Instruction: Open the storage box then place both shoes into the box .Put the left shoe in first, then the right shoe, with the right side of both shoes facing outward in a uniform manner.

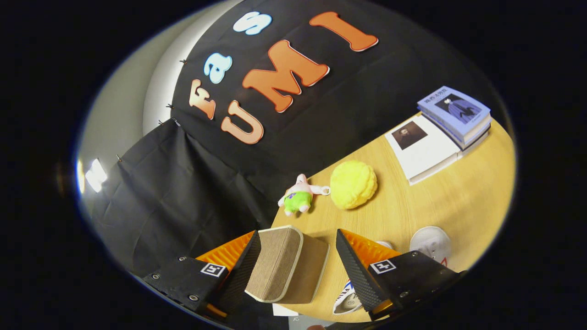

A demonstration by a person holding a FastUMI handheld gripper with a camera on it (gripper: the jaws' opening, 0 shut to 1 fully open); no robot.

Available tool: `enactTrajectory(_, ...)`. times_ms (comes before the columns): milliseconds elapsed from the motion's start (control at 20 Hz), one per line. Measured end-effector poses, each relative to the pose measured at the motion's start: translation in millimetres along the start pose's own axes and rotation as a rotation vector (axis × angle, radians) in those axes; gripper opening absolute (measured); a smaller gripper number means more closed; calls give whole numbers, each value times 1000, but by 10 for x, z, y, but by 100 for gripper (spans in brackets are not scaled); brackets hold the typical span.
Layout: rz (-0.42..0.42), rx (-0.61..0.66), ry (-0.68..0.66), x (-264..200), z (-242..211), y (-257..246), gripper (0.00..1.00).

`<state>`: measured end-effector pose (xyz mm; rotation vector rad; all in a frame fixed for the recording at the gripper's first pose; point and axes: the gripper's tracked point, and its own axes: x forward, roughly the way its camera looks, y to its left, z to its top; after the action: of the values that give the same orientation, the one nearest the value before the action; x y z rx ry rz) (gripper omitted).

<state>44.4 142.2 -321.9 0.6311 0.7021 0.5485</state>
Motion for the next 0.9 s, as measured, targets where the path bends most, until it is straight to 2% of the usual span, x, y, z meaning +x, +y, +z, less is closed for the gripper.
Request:
enactTrajectory(100, 11, 22, 37, 137, -155, 0, 98)
enactTrajectory(500, 190, 97, 249, 622, -943, 252, 98)
enactTrajectory(600, 195, 124, 305, 744, -1215, 217, 98)
enactTrajectory(900, 295, 285, 409, 955, -1732, 316, 98)
